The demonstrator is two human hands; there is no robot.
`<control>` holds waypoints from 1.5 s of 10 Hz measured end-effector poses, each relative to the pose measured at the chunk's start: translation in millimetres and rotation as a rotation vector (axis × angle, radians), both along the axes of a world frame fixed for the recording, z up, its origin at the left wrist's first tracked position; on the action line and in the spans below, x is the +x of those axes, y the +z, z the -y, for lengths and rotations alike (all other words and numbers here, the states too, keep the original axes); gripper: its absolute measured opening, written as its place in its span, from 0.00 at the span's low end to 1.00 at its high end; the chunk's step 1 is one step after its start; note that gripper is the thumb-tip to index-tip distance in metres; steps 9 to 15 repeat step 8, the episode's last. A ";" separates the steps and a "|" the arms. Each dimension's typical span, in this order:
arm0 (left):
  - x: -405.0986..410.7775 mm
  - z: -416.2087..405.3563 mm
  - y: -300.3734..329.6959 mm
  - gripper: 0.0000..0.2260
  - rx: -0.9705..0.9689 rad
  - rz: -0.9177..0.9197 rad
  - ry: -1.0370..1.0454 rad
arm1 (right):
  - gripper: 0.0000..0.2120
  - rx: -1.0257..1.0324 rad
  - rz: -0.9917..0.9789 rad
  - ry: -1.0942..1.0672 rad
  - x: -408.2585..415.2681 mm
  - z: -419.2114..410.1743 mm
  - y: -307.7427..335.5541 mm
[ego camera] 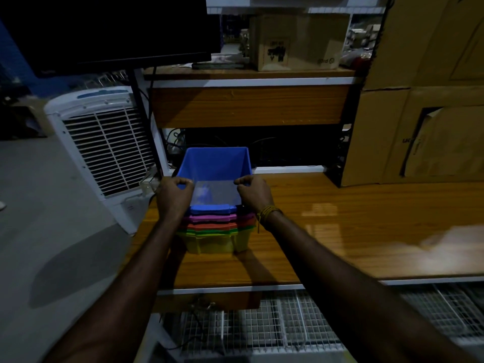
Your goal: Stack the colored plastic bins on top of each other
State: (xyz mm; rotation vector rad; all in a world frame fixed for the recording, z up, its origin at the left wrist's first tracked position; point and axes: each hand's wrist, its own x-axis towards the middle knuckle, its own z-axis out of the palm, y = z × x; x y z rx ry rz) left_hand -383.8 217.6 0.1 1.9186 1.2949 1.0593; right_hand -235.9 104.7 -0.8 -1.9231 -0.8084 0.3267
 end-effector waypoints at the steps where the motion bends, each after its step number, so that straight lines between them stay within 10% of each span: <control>1: -0.4 1.3 -6.1 0.07 -0.020 -0.050 -0.012 | 0.11 -0.042 0.011 0.025 1.9 1.2 -5.3; 6: 15.5 27.6 -16.8 0.17 0.035 -0.355 0.065 | 0.18 -0.044 -0.043 0.121 15.5 30.3 -20.0; 15: 59.3 68.8 -14.0 0.20 0.100 -0.310 -0.029 | 0.19 -0.031 -0.021 0.177 33.9 62.2 -26.0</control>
